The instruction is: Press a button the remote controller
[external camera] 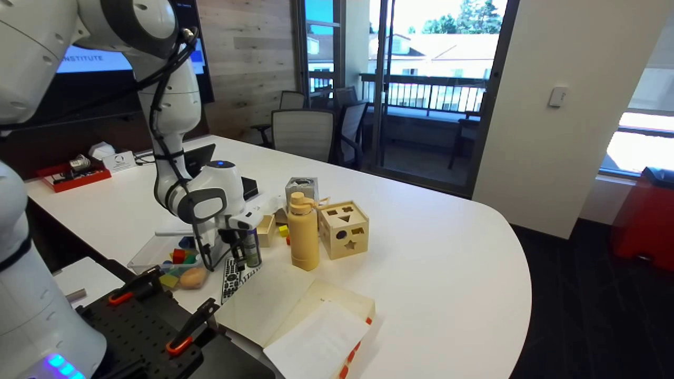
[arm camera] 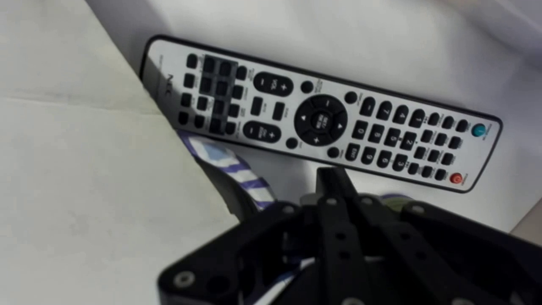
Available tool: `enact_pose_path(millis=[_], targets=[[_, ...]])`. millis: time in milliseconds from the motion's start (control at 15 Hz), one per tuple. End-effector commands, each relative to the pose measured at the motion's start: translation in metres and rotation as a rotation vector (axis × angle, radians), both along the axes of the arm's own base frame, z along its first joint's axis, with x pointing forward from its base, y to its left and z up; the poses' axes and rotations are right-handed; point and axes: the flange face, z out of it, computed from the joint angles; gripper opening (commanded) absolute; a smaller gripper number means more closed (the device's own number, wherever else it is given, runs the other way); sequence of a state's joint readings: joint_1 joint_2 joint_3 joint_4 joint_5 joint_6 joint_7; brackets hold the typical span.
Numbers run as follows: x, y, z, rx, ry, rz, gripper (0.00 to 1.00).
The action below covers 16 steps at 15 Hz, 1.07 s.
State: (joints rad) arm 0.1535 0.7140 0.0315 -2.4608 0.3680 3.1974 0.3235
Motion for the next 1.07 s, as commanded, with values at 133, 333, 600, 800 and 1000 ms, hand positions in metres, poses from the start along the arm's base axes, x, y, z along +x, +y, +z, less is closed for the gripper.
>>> enact_pose_path(millis=[133, 333, 600, 800, 1000], targets=[[-0.005, -0.007, 0.056, 0.014, -0.042, -0.036, 0.0], [-0.003, -0.017, 0.094, 0.028, -0.079, -0.06, 0.27], [0.004, -0.038, 0.15, 0.044, -0.116, -0.098, 0.55], [0.015, -0.057, 0.188, 0.054, -0.116, -0.115, 0.78], [0.029, -0.075, 0.223, 0.019, -0.092, -0.114, 1.0]])
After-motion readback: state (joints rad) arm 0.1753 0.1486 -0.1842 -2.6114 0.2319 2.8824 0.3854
